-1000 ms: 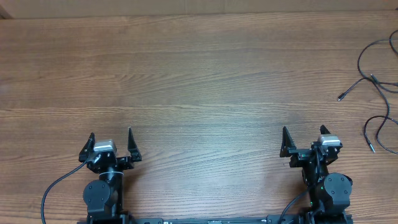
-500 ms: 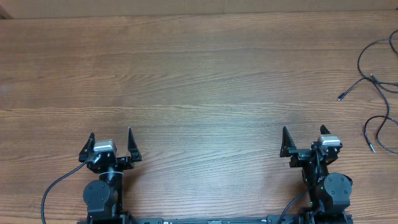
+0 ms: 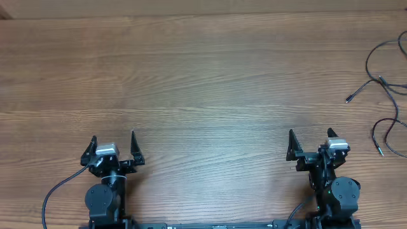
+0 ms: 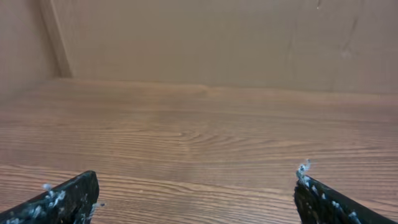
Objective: Untangle cables
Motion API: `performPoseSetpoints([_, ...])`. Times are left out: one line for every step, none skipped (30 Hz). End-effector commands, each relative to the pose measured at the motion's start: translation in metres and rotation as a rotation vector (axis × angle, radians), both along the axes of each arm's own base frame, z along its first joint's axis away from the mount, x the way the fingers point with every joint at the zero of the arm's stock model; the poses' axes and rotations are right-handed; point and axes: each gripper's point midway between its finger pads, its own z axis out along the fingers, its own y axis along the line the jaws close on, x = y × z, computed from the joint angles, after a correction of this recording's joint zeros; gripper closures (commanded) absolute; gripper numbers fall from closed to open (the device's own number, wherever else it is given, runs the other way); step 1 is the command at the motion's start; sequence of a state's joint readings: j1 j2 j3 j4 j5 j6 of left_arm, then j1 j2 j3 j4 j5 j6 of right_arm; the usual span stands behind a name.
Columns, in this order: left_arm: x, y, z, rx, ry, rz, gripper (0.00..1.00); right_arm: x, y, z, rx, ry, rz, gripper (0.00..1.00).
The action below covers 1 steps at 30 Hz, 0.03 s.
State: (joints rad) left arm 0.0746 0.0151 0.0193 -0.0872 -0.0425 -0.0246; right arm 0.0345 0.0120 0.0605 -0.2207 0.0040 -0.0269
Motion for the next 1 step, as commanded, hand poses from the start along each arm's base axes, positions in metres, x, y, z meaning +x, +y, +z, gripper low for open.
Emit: performPoseSetpoints([-0.0005,0.0031,-0.0009,-0.011,-0.006,0.017,0.00,-0.0006,0.0019,0.0052,-0.006,-0.018,0.010,0.00])
